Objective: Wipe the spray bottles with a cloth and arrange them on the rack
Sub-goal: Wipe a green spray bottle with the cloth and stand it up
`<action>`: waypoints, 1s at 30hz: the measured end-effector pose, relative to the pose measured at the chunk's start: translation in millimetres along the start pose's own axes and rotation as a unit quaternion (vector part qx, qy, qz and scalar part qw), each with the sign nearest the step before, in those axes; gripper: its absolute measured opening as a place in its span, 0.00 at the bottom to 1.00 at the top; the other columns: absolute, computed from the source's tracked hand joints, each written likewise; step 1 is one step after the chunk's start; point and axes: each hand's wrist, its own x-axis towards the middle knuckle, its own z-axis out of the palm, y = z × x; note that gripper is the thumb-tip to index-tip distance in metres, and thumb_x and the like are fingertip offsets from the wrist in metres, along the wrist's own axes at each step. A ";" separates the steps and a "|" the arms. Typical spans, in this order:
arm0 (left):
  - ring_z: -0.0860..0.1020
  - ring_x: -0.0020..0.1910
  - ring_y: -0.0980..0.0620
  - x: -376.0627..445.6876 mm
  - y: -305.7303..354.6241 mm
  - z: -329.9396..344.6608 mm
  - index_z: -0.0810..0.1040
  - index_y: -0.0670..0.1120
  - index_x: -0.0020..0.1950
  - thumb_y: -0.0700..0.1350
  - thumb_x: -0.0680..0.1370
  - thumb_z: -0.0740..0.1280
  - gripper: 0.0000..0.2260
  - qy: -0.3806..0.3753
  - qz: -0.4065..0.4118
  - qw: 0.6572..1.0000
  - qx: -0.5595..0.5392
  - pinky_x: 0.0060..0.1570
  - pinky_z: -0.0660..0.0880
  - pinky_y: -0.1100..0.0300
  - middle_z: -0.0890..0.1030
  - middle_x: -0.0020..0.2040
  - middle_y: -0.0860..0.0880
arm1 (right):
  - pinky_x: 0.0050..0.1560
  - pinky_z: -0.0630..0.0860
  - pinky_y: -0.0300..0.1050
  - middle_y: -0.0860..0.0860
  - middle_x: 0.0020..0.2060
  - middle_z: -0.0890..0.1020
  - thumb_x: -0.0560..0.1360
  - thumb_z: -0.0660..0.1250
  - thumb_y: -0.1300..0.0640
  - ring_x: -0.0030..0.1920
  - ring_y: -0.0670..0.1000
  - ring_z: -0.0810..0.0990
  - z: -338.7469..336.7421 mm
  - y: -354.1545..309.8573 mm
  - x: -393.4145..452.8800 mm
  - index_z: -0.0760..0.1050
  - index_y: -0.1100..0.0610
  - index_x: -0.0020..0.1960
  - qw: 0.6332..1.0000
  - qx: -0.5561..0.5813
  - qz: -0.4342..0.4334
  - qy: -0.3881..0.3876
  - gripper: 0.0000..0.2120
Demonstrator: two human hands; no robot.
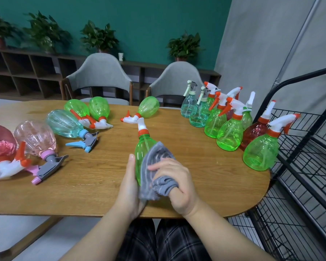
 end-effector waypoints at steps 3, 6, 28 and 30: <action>0.79 0.60 0.40 1.5 -1.9 2.5 0.72 0.43 0.70 0.68 0.65 0.73 0.42 0.048 0.029 0.998 0.020 0.50 0.78 0.45 0.78 0.64 0.39 | 0.40 0.72 0.48 0.58 0.30 0.78 0.64 0.61 0.53 0.34 0.55 0.76 -9.6 -11.3 5.6 0.75 0.63 0.31 0.951 0.204 0.175 0.151 0.13; 0.82 0.53 0.41 4.9 -5.5 0.1 0.69 0.42 0.70 0.64 0.67 0.71 0.39 0.045 0.033 0.998 -0.011 0.39 0.80 0.47 0.79 0.63 0.38 | 0.42 0.74 0.47 0.55 0.32 0.81 0.74 0.63 0.53 0.36 0.54 0.80 -22.7 -15.2 26.5 0.77 0.58 0.37 0.762 0.394 0.390 0.334 0.11; 0.84 0.49 0.53 1.3 -3.3 5.9 0.78 0.51 0.61 0.53 0.84 0.52 0.17 -0.026 0.027 0.999 0.036 0.38 0.81 0.52 0.85 0.53 0.48 | 0.68 0.57 0.29 0.34 0.56 0.76 0.63 0.55 0.58 0.68 0.35 0.64 12.5 2.0 26.0 0.83 0.59 0.51 0.986 0.014 0.156 0.056 0.23; 0.84 0.51 0.51 -0.2 -1.4 6.2 0.77 0.51 0.63 0.54 0.83 0.52 0.18 -0.030 0.028 0.999 0.027 0.38 0.81 0.52 0.85 0.55 0.47 | 0.67 0.61 0.33 0.38 0.53 0.80 0.63 0.55 0.57 0.68 0.36 0.67 14.4 2.3 23.3 0.83 0.59 0.46 0.989 0.028 0.130 0.060 0.21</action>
